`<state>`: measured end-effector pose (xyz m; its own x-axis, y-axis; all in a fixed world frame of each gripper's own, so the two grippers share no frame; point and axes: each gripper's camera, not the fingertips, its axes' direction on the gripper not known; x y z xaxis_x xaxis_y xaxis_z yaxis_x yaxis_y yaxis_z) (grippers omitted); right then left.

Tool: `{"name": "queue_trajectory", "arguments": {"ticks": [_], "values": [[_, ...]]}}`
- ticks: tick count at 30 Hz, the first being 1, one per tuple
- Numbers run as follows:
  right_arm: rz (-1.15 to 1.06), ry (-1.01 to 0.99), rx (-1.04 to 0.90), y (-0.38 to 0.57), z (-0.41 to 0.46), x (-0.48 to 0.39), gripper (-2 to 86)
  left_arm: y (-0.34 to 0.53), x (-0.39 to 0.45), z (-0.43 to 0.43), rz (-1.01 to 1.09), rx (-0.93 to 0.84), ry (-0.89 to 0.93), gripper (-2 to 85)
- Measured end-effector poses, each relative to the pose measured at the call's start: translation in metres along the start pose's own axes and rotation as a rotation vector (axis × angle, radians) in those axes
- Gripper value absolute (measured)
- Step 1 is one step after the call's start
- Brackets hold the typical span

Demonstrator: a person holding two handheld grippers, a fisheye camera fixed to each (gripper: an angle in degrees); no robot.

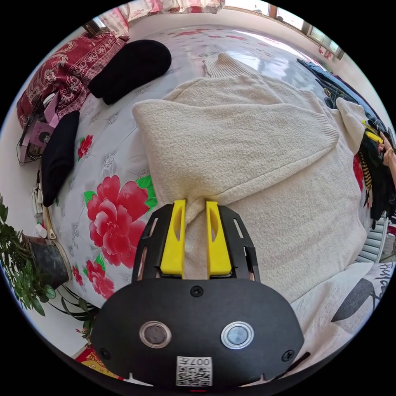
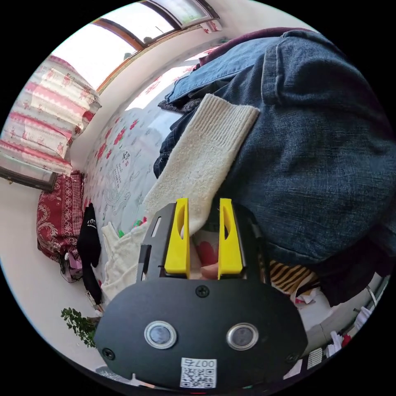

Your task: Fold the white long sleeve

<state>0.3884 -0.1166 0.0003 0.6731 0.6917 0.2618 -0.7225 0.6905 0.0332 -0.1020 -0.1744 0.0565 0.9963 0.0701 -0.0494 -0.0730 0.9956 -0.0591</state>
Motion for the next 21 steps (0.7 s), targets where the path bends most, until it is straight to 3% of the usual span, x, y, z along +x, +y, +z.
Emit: {"name": "queue_trajectory", "arguments": {"ticks": [5,10,12,15,17,20,21], "values": [[0.111,-0.212,-0.040,-0.001,0.015,-0.006,3.7,0.006,0.000,0.003,-0.005,0.009,-0.009,7.0],[-0.050,-0.401,0.091,-0.004,-0.024,-0.088,0.7,0.013,-0.005,0.006,-0.035,0.009,-0.002,7.2],[-0.224,-0.397,0.168,0.008,-0.042,-0.145,0.4,0.019,-0.008,0.004,-0.059,0.022,-0.004,7.3],[-0.748,-0.249,0.265,0.075,-0.059,-0.274,0.4,0.040,-0.015,-0.016,-0.089,0.119,0.020,5.5],[-1.247,-0.107,0.296,0.182,-0.042,-0.361,0.6,0.059,-0.020,-0.029,-0.103,0.175,0.034,4.7],[-1.672,-0.081,0.190,0.322,0.010,-0.401,1.6,0.095,-0.033,-0.043,-0.152,0.212,0.020,0.6],[-1.716,-0.081,0.139,0.346,0.025,-0.402,1.8,0.111,-0.038,-0.045,-0.173,0.209,0.026,0.0]]}}
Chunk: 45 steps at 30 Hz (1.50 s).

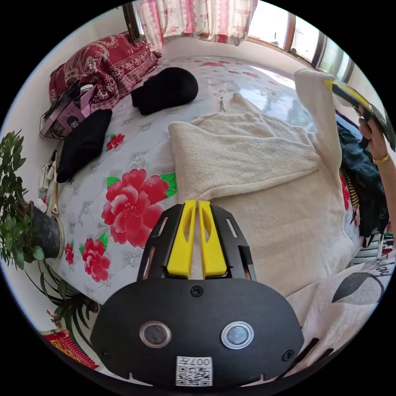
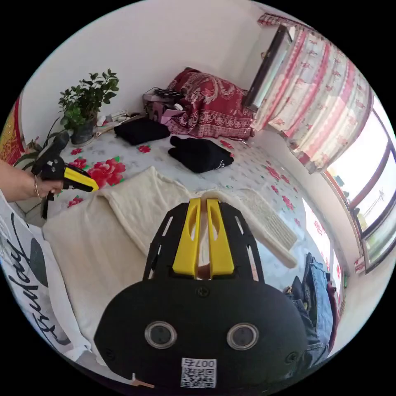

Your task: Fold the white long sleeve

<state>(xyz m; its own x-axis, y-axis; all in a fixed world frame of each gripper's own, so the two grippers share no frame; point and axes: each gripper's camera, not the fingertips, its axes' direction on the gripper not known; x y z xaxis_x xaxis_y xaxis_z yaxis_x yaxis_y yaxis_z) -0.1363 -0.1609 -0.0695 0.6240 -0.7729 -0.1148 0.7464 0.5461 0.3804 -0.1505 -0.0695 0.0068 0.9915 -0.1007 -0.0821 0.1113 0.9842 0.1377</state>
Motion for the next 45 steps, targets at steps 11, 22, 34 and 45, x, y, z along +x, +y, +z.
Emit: {"name": "queue_trajectory", "arguments": {"ticks": [11,22,34,45], "values": [[0.134,-0.230,-0.281,0.059,0.024,-0.100,5.8,0.126,-0.039,-0.009,-0.083,-0.093,0.131,4.5],[0.930,-0.275,-0.392,0.274,-0.058,-0.020,9.2,0.188,-0.069,-0.004,-0.028,-0.192,0.254,9.3],[0.938,-0.512,-0.719,0.340,-0.017,-0.065,8.9,0.182,-0.067,0.080,0.098,-0.526,0.378,5.7],[0.943,-0.732,-0.291,0.317,-0.063,0.065,4.1,0.075,-0.173,0.024,0.040,-0.162,0.922,3.2]]}}
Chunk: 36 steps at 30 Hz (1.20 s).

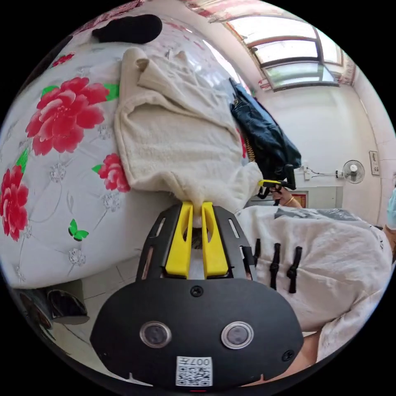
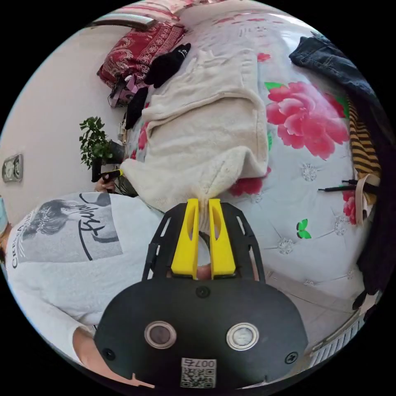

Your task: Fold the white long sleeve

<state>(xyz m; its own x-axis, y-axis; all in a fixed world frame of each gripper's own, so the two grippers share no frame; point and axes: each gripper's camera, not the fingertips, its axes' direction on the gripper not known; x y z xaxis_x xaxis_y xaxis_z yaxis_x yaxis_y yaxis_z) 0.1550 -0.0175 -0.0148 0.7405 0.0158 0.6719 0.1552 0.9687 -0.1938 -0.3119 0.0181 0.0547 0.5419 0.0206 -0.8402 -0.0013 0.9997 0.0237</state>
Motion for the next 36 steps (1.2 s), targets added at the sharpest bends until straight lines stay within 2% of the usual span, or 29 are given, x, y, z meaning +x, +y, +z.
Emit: {"name": "queue_trajectory", "arguments": {"ticks": [2,5,7,8,10,13,16,19,23,26,30,33,36], "values": [[-0.025,-0.108,0.174,-0.042,-0.048,0.001,4.1,-0.035,-0.008,-0.020,0.001,0.085,0.048,3.3],[-0.017,-0.195,0.374,-0.105,-0.086,0.003,4.9,-0.099,-0.031,-0.041,-0.119,0.268,0.068,4.0],[0.047,-0.180,0.497,-0.139,-0.095,0.008,6.0,-0.132,-0.053,-0.046,-0.251,0.429,-0.034,5.6],[0.104,-0.127,0.526,-0.157,-0.094,0.015,6.6,-0.137,-0.056,-0.045,-0.275,0.441,-0.094,6.1],[0.164,-0.032,0.481,-0.175,-0.081,0.025,7.5,-0.151,-0.067,-0.039,-0.329,0.380,-0.297,7.6],[0.169,0.138,0.379,-0.176,-0.053,0.042,9.0,-0.145,-0.074,-0.024,-0.262,0.296,-0.401,9.1],[0.180,0.295,0.298,-0.156,-0.029,0.065,9.9,-0.130,-0.077,-0.006,-0.211,0.221,-0.417,10.6],[0.189,0.333,0.229,-0.143,-0.015,0.083,10.6,-0.118,-0.075,0.007,-0.195,0.162,-0.377,12.8],[0.124,0.367,0.137,-0.145,-0.003,0.085,11.2,-0.108,-0.072,0.021,-0.152,0.102,-0.427,13.9],[0.079,0.413,-0.003,-0.149,0.015,0.090,11.0,-0.106,-0.075,0.044,-0.098,-0.009,-0.498,14.2],[0.115,0.429,-0.014,-0.144,0.015,0.105,9.9,-0.106,-0.070,0.059,-0.010,-0.035,-0.663,12.1],[0.104,0.354,-0.064,-0.139,0.005,0.111,7.6,-0.114,-0.072,0.058,-0.002,-0.143,-0.547,6.2],[0.054,0.309,-0.038,-0.116,-0.022,0.106,5.8,-0.105,-0.076,0.036,-0.037,-0.187,-0.363,5.2]]}}
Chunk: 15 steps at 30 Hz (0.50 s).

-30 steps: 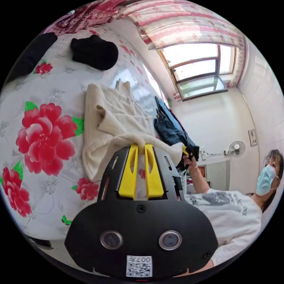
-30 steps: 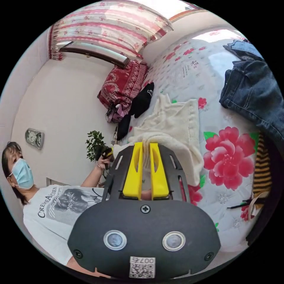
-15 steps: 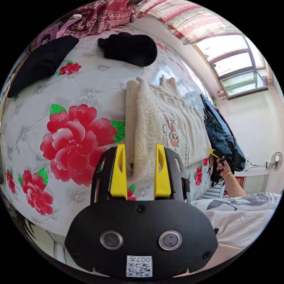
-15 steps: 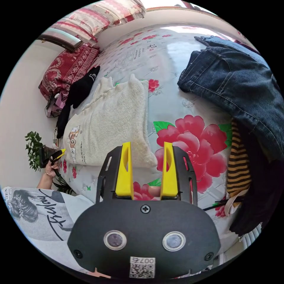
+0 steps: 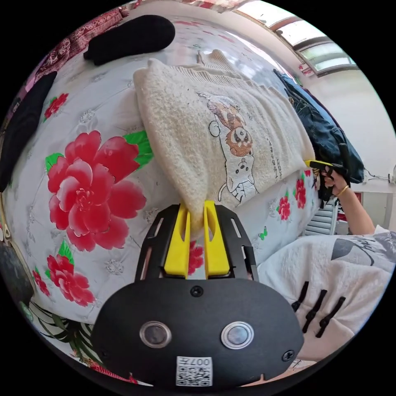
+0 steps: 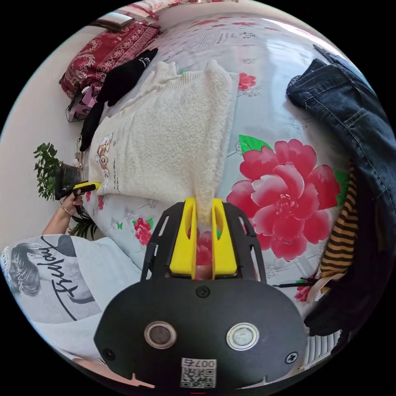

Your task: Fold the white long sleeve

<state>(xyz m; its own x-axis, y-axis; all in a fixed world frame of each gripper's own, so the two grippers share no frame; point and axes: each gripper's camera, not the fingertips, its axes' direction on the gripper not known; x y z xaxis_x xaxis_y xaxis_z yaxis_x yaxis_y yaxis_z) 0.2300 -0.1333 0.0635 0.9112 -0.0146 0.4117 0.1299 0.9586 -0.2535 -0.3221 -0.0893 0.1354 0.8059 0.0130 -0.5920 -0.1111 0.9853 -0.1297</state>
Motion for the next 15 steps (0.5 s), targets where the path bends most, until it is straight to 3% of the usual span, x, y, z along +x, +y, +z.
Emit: {"name": "queue_trajectory", "arguments": {"ticks": [3,9,11,15], "values": [[0.027,-0.168,0.028,0.042,-0.031,0.020,4.8,0.035,-0.014,-0.032,-0.043,0.057,0.304,4.9],[0.145,-0.769,0.207,0.127,-0.104,0.065,3.4,0.104,-0.030,-0.085,-0.109,0.288,0.806,4.7],[0.178,-0.920,0.288,0.134,-0.130,0.074,3.1,0.105,-0.033,-0.097,-0.118,0.355,0.890,4.7],[0.211,-0.975,0.342,0.099,-0.152,0.079,3.2,0.053,-0.050,-0.108,-0.206,0.444,0.888,5.0]]}}
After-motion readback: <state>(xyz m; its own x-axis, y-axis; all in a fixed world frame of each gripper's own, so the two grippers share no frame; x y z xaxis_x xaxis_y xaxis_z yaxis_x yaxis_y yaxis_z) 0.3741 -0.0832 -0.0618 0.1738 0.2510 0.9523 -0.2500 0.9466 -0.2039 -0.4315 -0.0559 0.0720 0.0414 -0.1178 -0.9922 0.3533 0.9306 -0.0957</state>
